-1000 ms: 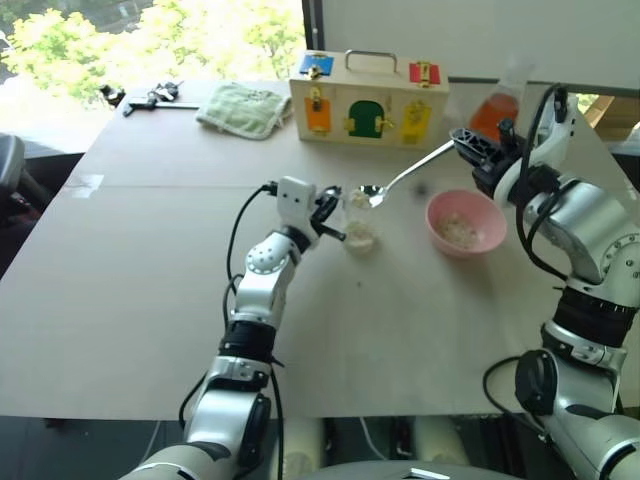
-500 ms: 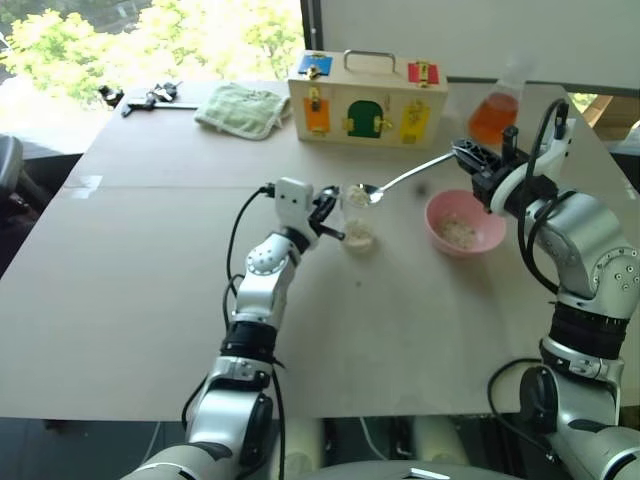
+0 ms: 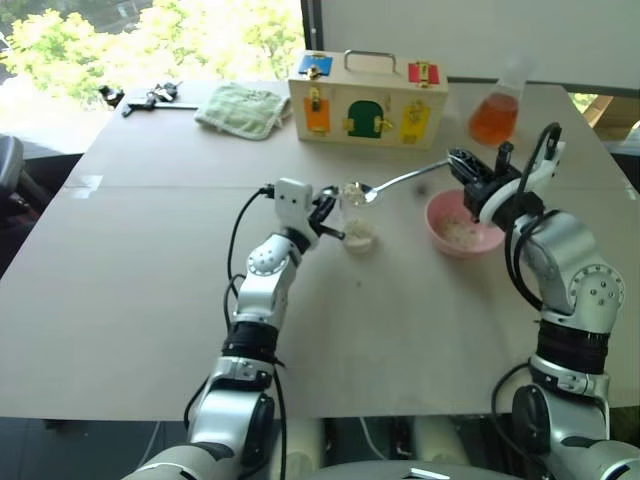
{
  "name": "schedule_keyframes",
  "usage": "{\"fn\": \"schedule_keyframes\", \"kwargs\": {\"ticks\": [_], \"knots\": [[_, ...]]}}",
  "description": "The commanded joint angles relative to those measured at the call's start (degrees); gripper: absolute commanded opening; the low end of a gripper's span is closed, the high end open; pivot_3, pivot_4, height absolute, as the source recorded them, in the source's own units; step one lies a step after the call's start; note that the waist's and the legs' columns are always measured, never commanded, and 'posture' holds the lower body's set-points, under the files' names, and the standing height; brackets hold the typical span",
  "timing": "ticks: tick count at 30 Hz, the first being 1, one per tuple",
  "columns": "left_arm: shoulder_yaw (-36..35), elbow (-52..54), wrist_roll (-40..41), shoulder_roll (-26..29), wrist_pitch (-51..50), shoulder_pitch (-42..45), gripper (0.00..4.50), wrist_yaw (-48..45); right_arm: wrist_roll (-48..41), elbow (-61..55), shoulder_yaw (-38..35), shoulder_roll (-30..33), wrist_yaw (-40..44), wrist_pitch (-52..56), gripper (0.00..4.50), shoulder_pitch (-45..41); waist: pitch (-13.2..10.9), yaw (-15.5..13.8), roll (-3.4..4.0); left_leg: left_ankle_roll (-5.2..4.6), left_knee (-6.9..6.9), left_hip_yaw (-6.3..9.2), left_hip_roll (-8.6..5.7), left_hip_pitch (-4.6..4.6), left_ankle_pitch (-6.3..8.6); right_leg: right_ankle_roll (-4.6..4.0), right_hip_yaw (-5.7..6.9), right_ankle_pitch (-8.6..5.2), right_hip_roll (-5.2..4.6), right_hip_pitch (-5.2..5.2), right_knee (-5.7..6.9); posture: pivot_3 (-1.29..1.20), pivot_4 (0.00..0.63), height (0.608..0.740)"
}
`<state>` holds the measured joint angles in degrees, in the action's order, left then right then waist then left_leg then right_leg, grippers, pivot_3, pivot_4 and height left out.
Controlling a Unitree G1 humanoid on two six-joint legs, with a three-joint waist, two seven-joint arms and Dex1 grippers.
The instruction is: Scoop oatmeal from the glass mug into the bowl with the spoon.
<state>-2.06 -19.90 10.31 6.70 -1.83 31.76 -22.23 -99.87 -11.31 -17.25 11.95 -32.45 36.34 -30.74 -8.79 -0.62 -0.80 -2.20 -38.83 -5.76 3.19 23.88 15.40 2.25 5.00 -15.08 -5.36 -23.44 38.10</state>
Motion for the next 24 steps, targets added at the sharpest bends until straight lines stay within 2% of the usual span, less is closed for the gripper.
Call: {"fn": "schedule_keyframes", "kwargs": {"ticks": [1, 19, 24], "knots": [[-0.7, 0.3, 0.5, -0.1, 1.1, 0.4, 0.07, 0.3, 0.5, -1.2, -0.6, 0.0, 2.5, -1.1, 0.00, 0.6, 0.0, 0.0, 0.00, 0.00, 0.00, 0.02, 0.00, 0.00, 0.00, 0.00, 0.00, 0.00, 0.00, 0.00, 0.00, 0.00, 0.150, 0.740], [-1.2, -1.3, 0.9, -0.4, 1.7, 1.3, 0.07, 0.2, -5.4, -3.2, -1.9, 0.2, -0.4, -4.7, 0.00, -0.9, 0.0, 0.0, 0.00, 0.00, 0.00, 0.05, 0.00, 0.00, 0.00, 0.00, 0.00, 0.00, 0.00, 0.00, 0.00, 0.00, 0.150, 0.740], [-1.1, -1.9, 0.9, -0.5, 2.0, 1.7, 0.07, 0.1, -4.2, -3.5, -0.5, 1.0, 0.4, -3.6, 0.00, 0.6, 0.0, 0.0, 0.00, 0.00, 0.00, 0.05, 0.00, 0.00, 0.00, 0.00, 0.00, 0.00, 0.00, 0.00, 0.00, 0.00, 0.150, 0.740]]}}
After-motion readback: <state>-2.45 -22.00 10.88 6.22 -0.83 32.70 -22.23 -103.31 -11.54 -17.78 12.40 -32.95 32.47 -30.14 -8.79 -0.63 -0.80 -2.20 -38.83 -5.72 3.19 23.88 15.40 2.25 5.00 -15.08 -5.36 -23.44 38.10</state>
